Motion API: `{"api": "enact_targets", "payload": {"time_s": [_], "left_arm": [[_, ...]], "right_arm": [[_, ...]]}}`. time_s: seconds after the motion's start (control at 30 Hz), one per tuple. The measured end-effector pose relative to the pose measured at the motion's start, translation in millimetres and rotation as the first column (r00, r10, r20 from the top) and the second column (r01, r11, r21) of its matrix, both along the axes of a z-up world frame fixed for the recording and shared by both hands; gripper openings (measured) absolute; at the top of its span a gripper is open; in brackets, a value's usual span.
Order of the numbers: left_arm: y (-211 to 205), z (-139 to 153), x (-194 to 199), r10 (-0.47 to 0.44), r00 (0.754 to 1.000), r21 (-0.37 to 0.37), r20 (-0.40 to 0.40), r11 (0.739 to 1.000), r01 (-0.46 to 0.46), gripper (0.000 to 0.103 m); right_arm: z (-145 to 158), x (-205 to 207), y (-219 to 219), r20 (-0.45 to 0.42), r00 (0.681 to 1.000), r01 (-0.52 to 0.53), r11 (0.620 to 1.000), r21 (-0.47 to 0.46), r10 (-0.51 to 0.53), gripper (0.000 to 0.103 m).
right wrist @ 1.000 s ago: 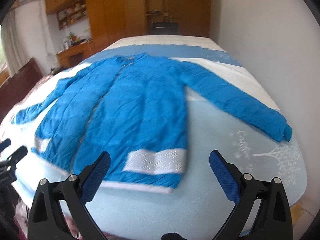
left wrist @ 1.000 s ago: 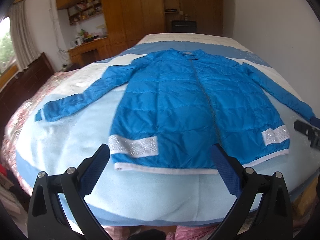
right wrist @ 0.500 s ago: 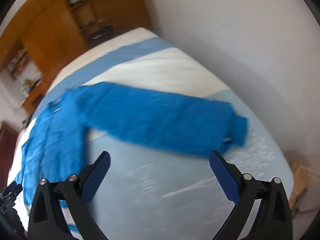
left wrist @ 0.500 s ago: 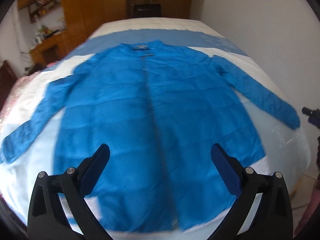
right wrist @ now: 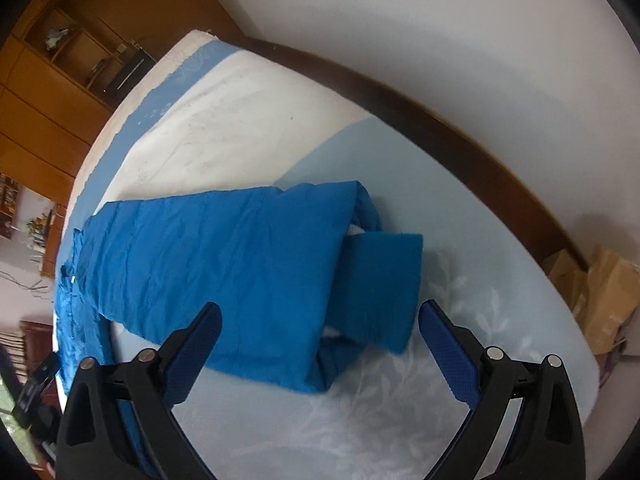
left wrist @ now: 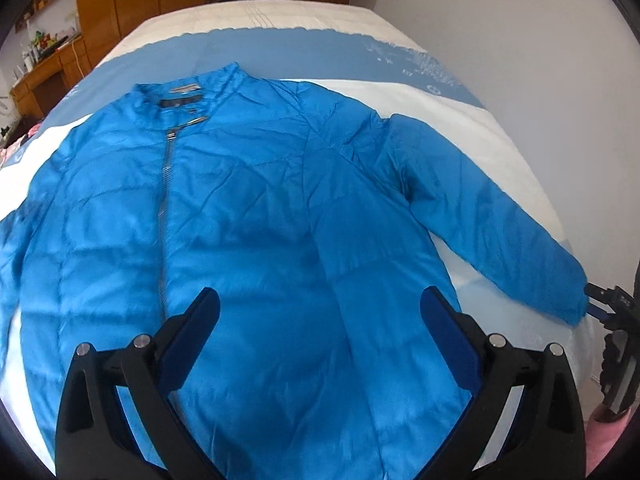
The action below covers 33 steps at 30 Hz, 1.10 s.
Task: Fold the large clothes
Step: 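Grasp the jacket sleeve cuff with the right tool and fold it across the body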
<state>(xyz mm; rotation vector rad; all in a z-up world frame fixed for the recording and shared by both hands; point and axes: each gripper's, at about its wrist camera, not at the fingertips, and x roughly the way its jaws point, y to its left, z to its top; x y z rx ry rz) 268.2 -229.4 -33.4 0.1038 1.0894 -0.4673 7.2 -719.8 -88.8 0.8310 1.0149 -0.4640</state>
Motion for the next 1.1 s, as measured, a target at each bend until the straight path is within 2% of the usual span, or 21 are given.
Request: {"api": "enact_targets", "payload": {"time_s": [0.1, 0.2, 0.23, 0.27, 0.3, 0.37, 0.47, 0.5, 0.53, 0.63, 0.73, 0.8, 0.83, 0.87, 0.97, 1.1], "left_arm": [[-10.3, -11.9, 22.9, 0.013, 1.0, 0.015, 0.004, 1.0, -0.013, 0.095], [-13.3, -22.2, 42.7, 0.029, 1.0, 0.018, 0.006, 0.999, -0.029, 0.092], [-13.6, -24.6, 47.0, 0.031, 1.0, 0.018, -0.001, 0.999, -0.031, 0.089], [-14.2, -30.5, 53.5, 0.035, 0.999, 0.021, -0.021, 0.999, -0.034, 0.078], [-14.7, -34.7, 57.9, 0.037, 0.998, 0.023, -0.041, 0.999, -0.036, 0.071], [-14.9, -45.7, 66.5, 0.042, 0.996, 0.011, -0.08, 0.999, -0.041, 0.069], [-15.9, -52.4, 69.1, 0.036, 0.997, 0.015, -0.069, 0.999, -0.035, 0.068], [-16.0, -53.6, 70.0, 0.033, 0.997, 0.013, -0.064, 0.999, -0.032, 0.068], [-16.0, -54.2, 70.4, 0.031, 0.998, 0.01, -0.062, 0.999, -0.031, 0.068], [-15.2, -57.0, 72.4, 0.03, 0.998, -0.005, -0.059, 1.0, -0.031, 0.068], [-13.4, -58.1, 75.0, 0.034, 0.998, -0.017, -0.056, 0.999, -0.035, 0.067], [-8.7, -53.2, 73.7, 0.041, 0.997, -0.035, -0.066, 0.998, -0.044, 0.063], [-3.9, -48.0, 71.9, 0.041, 0.997, -0.057, -0.069, 0.997, -0.045, 0.063], [-0.6, -43.2, 71.6, 0.044, 0.997, -0.065, -0.064, 0.997, -0.048, 0.063], [12.9, -24.9, 70.5, 0.064, 0.998, -0.059, -0.018, 0.996, -0.065, 0.063], [32.4, -10.6, 74.8, 0.09, 0.996, -0.051, 0.004, 0.995, -0.09, 0.065]], "right_arm": [[-12.9, 5.4, -12.7, -0.003, 1.0, 0.018, 0.998, 0.054, -0.018, 0.1], [-13.1, 10.3, -15.1, 0.001, 1.0, 0.016, 0.999, 0.05, -0.016, 0.1], [-12.6, 12.0, -14.7, 0.0, 1.0, 0.013, 0.999, 0.047, -0.013, 0.1], [-13.0, 14.5, -14.9, -0.003, 1.0, 0.013, 0.999, 0.045, -0.012, 0.099], [-12.8, 16.8, -14.9, -0.009, 1.0, 0.012, 0.999, 0.038, -0.011, 0.098], [-11.8, 22.3, -15.4, -0.013, 1.0, 0.009, 1.0, 0.023, -0.009, 0.091], [-8.1, 27.8, -16.8, 0.022, 1.0, -0.004, 0.999, 0.044, 0.003, 0.067], [-6.0, 28.5, -16.4, 0.05, 0.999, -0.02, 0.998, 0.067, 0.017, 0.053], [-4.9, 30.9, -17.1, 0.076, 0.997, -0.034, 0.995, 0.091, 0.027, 0.043], [6.9, 36.9, -16.9, 0.153, 0.988, -0.054, 0.99, 0.128, 0.034, 0.028], [32.8, 47.1, -16.3, 0.235, 0.972, -0.054, 0.991, 0.123, 0.024, 0.027], [57.1, 58.7, -9.5, 0.279, 0.958, -0.081, 0.994, 0.072, 0.058, 0.027], [74.4, 68.3, 0.0, 0.294, 0.952, -0.099, 0.995, 0.016, 0.09, 0.027], [91.7, 81.1, 13.3, 0.3, 0.945, -0.12, 0.991, -0.051, 0.13, 0.027], [116.7, 125.8, 48.3, 0.294, 0.926, -0.197, 0.968, -0.158, 0.236, 0.027], [123.0, 186.0, 104.4, 0.266, 0.887, -0.333, 0.923, -0.195, 0.376, 0.027]]}}
